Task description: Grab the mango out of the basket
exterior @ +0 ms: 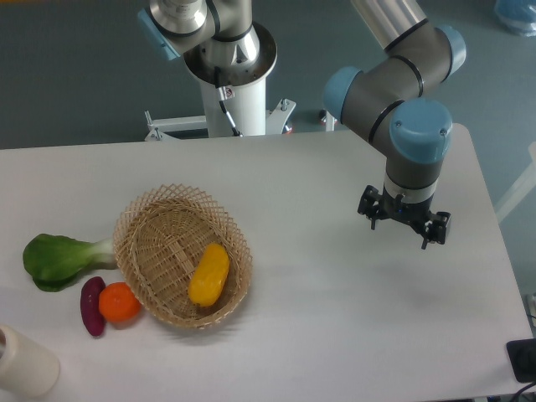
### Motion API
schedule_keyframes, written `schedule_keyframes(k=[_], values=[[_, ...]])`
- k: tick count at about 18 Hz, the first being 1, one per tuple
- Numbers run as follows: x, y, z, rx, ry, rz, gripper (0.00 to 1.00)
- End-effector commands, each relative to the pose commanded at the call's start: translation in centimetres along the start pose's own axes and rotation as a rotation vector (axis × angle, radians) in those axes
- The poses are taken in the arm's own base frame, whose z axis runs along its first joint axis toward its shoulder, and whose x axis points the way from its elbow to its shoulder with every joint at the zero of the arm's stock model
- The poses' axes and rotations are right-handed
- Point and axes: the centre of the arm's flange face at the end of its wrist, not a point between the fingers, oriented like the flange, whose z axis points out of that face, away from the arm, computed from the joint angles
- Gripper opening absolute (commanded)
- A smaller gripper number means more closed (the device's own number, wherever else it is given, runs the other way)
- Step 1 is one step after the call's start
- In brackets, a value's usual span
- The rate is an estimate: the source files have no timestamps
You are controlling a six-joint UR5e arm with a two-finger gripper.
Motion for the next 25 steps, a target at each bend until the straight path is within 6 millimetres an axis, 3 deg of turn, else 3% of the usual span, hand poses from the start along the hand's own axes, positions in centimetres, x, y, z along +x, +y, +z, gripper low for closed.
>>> schedule_keyframes(k=[13,19,25], values=[[0.8,-1.2,-0.4,0.035,0.011,-0.065,1.0],[2.9,-4.1,-0.8,0.059,0.023,-0.117,1.0],[7.0,-8.9,-1.8,0.078,0.029,-0.154,1.0]])
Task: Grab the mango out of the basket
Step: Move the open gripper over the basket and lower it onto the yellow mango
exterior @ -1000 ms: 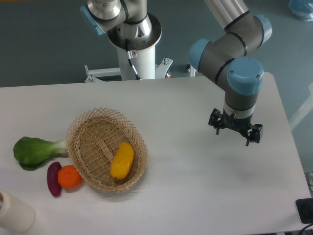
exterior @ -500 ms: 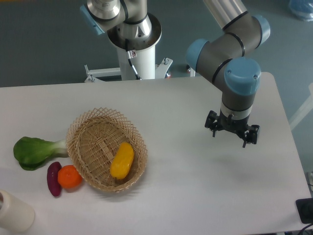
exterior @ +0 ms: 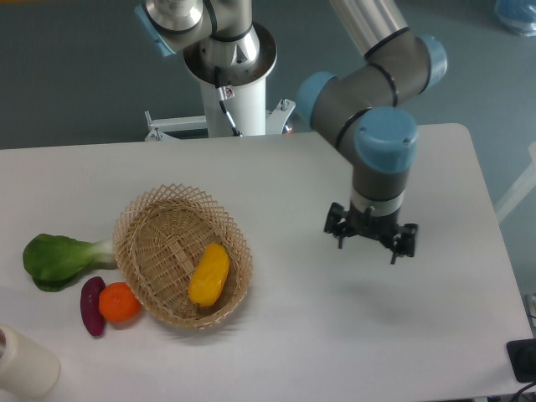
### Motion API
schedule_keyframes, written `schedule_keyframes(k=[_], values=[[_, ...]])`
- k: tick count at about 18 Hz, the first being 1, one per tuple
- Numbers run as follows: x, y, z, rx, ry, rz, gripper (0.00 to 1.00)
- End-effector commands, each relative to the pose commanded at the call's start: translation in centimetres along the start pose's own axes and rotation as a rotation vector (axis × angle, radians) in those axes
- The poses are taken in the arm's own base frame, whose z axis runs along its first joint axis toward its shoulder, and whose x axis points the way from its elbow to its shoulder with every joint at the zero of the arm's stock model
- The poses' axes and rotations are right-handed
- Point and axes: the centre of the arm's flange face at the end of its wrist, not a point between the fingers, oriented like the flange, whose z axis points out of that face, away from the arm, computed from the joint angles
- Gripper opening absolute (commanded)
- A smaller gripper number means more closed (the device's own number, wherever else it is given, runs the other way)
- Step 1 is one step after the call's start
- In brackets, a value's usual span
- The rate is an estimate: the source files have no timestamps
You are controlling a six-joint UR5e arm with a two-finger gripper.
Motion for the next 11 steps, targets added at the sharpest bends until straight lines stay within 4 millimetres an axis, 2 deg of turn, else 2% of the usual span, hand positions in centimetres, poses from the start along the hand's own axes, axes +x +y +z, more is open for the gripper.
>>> schedule_keyframes(k=[6,11], values=[[5.4,-3.2,0.7,0.003,0.03,0.013,1.0],[11.5,-5.7,2.1,0.018,0.106,0.066,1.0]])
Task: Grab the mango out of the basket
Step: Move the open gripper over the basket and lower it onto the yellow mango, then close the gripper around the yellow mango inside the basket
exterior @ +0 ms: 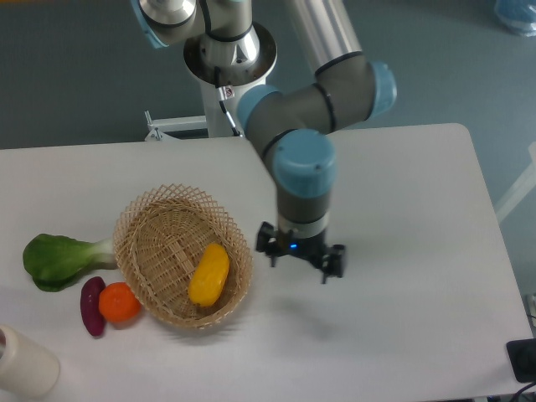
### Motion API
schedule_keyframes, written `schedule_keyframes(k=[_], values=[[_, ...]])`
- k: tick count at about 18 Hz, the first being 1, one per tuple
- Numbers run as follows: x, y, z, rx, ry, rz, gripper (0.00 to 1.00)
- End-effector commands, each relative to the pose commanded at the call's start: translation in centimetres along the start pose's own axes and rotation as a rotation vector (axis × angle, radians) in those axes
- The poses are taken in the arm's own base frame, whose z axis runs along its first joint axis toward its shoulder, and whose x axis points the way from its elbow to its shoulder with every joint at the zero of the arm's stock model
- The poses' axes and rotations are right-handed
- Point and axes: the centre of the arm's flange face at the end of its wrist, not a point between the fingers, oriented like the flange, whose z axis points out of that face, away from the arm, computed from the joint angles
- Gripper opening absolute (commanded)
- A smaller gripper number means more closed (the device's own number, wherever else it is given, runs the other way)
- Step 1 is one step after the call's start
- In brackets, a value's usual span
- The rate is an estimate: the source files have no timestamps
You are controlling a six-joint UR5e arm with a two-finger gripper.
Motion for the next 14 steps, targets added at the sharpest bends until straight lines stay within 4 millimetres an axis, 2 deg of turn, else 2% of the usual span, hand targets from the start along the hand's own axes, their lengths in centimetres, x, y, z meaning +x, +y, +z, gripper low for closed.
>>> schedule_keyframes(k=[4,8,14], values=[[3.8,-1.0,1.6,-0.024,0.027,0.018,1.0],[6.0,-1.8,2.8,-0.04,0.042,0.019,1.0],[6.5,-2.0,4.3,-0.063,0.054,0.009,1.0]])
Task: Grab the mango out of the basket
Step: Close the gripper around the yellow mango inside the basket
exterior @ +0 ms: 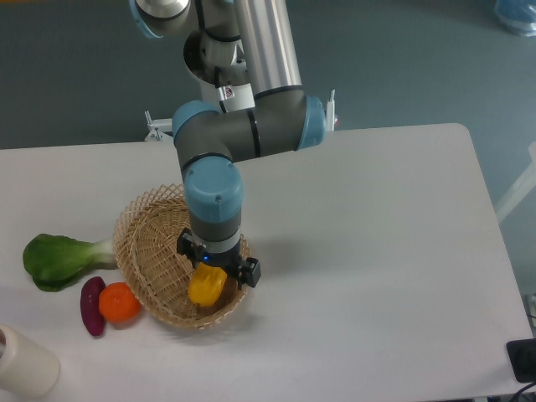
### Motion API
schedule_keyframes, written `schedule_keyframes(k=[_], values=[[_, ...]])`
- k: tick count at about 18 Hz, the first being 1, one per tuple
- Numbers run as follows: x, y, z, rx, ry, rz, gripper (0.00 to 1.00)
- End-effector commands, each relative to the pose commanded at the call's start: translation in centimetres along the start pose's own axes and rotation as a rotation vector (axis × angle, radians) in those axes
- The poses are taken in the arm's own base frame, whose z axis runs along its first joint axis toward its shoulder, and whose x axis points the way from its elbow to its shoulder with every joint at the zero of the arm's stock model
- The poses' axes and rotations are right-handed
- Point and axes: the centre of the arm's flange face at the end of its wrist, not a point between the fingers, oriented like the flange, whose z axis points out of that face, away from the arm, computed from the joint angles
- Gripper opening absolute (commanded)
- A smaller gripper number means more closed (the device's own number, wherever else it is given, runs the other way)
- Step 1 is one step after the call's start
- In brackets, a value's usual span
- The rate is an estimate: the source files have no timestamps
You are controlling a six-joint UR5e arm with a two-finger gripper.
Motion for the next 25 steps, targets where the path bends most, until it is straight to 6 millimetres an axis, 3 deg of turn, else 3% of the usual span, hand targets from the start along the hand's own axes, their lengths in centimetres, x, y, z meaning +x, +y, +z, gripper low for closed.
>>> schedule_keyframes(k=[3,7,14,15,16,25], values=[[0.0,-0.1,0.9,-0.011,0.008,-0.004,1.0],[1.5,-0.8,1.8,-0.022,0.019,0.0,1.0],[1.3,-1.1,2.9,-0.028,0.019,-0.025,1.0],[1.1,-1.5,3.3,-0.002,-0.004,-0.043,0.48],[1.1,-1.5,3.0,0.003,-0.005,-0.044,0.38],[1.1,-1.7,0.7,0.035,-0.018,-0.038,0.31]])
